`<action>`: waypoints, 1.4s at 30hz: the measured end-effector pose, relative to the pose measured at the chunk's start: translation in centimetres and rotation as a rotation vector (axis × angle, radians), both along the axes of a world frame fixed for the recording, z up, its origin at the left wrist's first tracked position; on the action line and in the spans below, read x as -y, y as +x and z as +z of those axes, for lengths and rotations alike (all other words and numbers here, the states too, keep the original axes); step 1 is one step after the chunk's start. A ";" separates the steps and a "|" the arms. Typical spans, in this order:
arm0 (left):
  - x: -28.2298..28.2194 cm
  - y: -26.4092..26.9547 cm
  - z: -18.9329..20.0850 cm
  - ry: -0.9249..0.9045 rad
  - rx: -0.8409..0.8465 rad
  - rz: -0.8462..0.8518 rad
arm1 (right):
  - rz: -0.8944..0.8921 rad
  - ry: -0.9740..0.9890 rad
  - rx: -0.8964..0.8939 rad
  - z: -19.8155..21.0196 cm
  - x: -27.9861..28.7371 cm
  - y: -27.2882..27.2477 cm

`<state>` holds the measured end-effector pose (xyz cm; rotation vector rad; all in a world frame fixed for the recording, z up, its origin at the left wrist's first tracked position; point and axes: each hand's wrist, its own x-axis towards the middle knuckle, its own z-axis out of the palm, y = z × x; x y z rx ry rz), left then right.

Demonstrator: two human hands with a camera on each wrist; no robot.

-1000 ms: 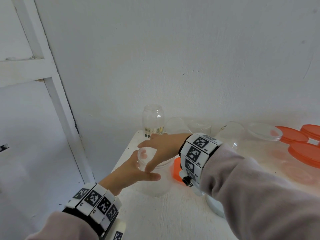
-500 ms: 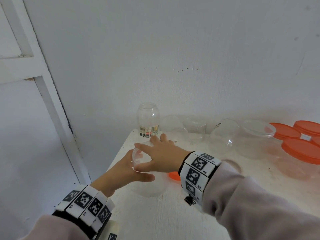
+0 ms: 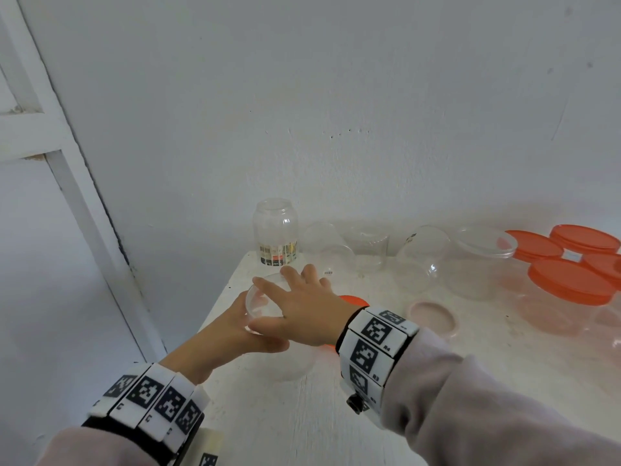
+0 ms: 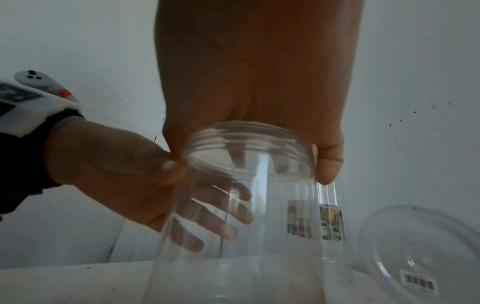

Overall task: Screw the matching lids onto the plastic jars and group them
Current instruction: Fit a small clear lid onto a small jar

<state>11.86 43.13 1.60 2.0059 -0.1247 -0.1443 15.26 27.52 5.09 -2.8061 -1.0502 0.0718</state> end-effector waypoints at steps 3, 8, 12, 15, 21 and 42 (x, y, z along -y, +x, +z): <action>0.1 -0.3 -0.1 -0.016 -0.023 0.024 | -0.041 0.033 0.002 -0.3 0.2 -0.3; 0.4 -0.8 0.2 0.018 -0.047 0.009 | -0.064 0.129 -0.041 -0.8 1.5 -0.8; 0.7 -1.0 0.3 0.089 -0.076 -0.018 | -0.051 0.320 -0.199 -0.4 3.4 -1.3; 1.0 -0.9 0.2 0.160 -0.136 -0.032 | -0.070 0.441 -0.244 0.4 5.7 -1.6; 1.6 0.5 0.2 0.327 -0.209 -0.099 | -0.183 0.612 -0.199 2.2 13.6 -2.5; 21.5 12.1 3.8 0.517 0.093 -0.214 | -0.766 0.392 -0.028 0.3 37.6 -1.6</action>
